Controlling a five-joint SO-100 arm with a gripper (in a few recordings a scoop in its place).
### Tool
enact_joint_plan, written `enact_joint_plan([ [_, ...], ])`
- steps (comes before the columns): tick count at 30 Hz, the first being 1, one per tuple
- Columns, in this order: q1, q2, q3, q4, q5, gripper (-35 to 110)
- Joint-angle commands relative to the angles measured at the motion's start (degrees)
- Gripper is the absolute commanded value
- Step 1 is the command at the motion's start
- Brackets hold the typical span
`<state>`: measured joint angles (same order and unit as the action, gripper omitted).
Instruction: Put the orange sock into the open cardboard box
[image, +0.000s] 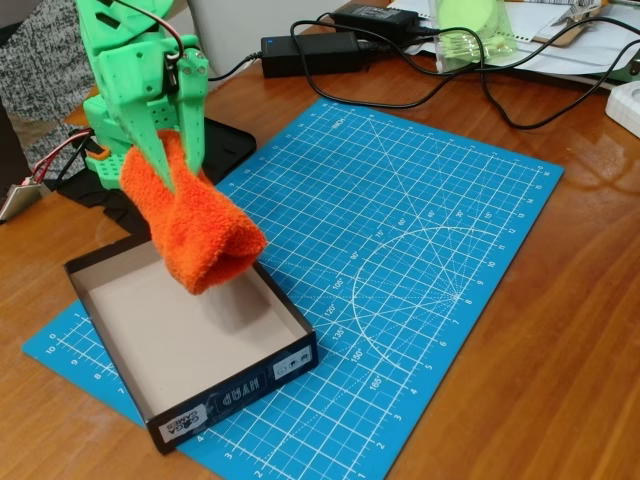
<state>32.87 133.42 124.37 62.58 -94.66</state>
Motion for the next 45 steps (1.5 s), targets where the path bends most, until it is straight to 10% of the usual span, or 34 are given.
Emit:
enact_joint_plan([
  [1, 0.4, 4.0, 3.2, -2.3, -0.8, 0],
  [9, 0.9, 2.4, 3.3, -14.4, 1.3, 0],
  [13, 2.6, 1.1, 3.3, -16.3, -1.2, 39],
  [22, 1.4, 1.9, 4.1, -12.1, 0.4, 41],
  [26, -6.4, 4.7, 2.8, -5.9, 11.2, 34],
  [35, -40.1, 27.4, 11.0, 7.7, 68.6, 27],
  [45, -34.4, 58.4, 34.7, 12.2, 79.1, 4],
])
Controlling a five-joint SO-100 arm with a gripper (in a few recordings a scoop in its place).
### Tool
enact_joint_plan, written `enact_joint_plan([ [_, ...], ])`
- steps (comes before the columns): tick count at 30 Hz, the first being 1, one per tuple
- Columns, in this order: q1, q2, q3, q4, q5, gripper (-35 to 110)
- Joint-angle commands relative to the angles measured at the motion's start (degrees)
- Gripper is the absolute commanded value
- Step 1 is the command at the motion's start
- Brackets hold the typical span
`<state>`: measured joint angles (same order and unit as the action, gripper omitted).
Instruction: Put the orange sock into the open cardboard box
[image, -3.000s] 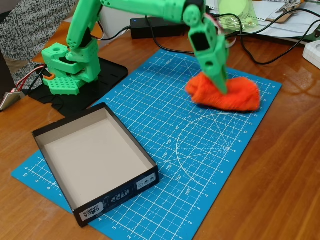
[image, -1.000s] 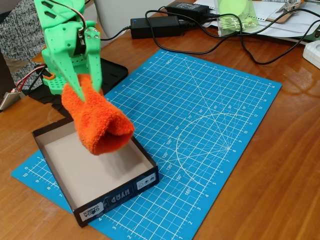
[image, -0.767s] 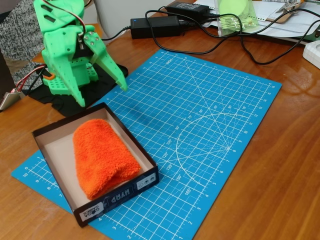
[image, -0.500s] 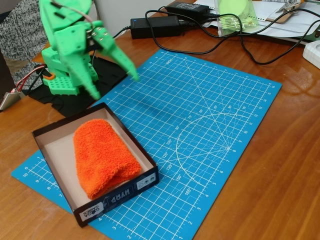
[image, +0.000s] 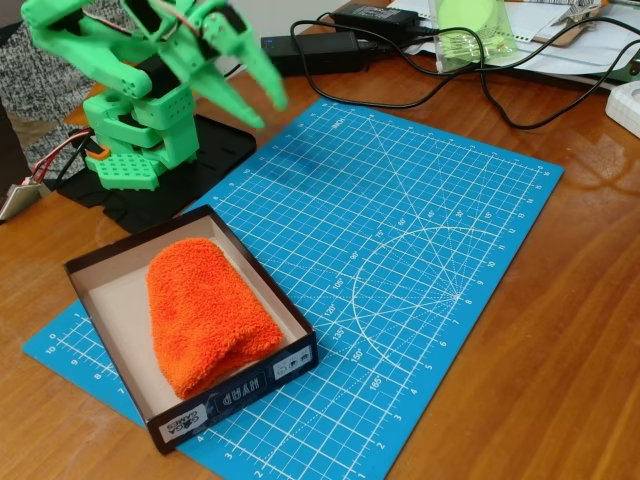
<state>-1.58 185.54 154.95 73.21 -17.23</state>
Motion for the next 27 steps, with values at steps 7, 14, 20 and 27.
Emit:
enact_joint_plan([
  [7, 3.0, 7.9, 9.3, -1.7, 7.3, 0],
  [14, 7.7, 7.9, 17.9, -5.8, 18.5, 0],
  [20, 7.0, 7.9, 19.6, -7.4, 18.5, 0],
  [27, 6.3, 8.0, 21.4, -10.3, 18.1, 0],
])
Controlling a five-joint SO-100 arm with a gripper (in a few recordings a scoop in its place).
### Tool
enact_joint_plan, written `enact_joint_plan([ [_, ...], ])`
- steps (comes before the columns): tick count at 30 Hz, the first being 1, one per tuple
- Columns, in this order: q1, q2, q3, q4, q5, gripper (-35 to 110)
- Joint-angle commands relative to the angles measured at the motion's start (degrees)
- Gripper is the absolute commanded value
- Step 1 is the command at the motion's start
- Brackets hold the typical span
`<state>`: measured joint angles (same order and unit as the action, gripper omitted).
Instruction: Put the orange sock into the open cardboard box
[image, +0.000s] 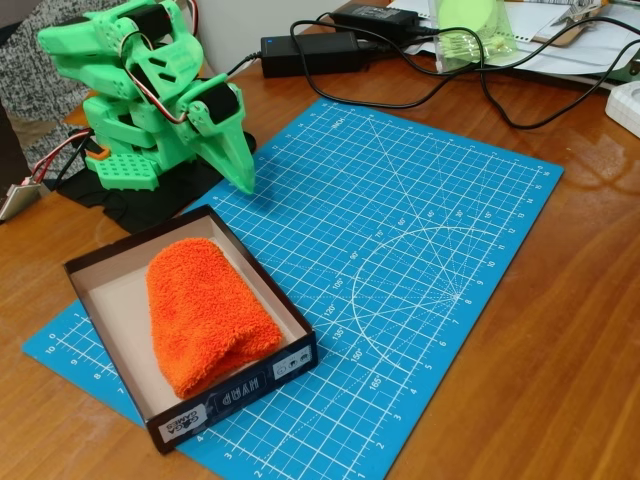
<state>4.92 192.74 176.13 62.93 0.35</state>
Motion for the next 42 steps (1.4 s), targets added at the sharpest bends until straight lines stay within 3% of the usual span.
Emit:
enact_joint_plan([
  [1, -0.2, 0.8, 0.3, 0.0, 0.5, 0],
  [13, -1.3, 0.8, 0.4, -0.4, -0.9, 0],
  [20, -1.2, 0.8, 2.0, -6.5, -0.5, 0],
  [42, -1.4, 0.9, 1.3, -3.3, 2.3, 0],
])
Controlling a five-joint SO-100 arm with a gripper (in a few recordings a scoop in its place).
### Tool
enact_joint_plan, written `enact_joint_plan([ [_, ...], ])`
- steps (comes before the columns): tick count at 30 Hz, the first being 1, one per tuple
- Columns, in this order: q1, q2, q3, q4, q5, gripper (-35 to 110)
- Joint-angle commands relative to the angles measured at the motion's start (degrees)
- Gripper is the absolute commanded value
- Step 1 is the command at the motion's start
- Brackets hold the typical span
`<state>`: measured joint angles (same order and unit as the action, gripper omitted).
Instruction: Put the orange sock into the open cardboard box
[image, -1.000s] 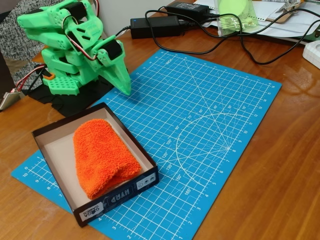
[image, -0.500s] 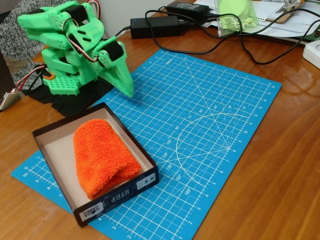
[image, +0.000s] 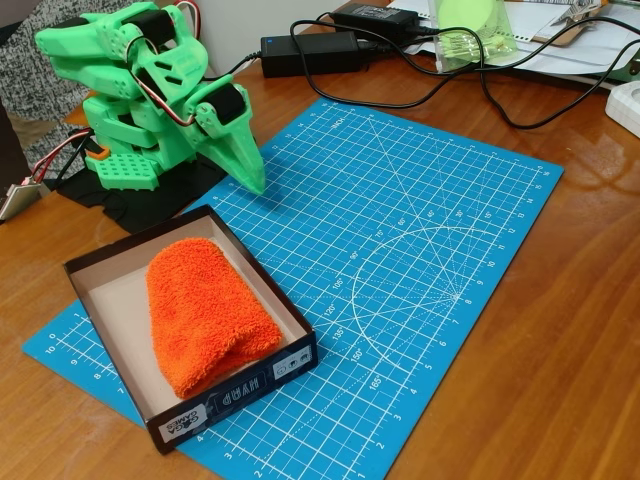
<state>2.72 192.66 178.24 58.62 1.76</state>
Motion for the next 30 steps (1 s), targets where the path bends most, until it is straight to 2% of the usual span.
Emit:
enact_joint_plan([
  [1, 0.8, 1.0, -0.8, 1.1, 0.8, 0],
  [30, 0.4, 1.0, -0.9, 1.1, 0.2, 0],
])
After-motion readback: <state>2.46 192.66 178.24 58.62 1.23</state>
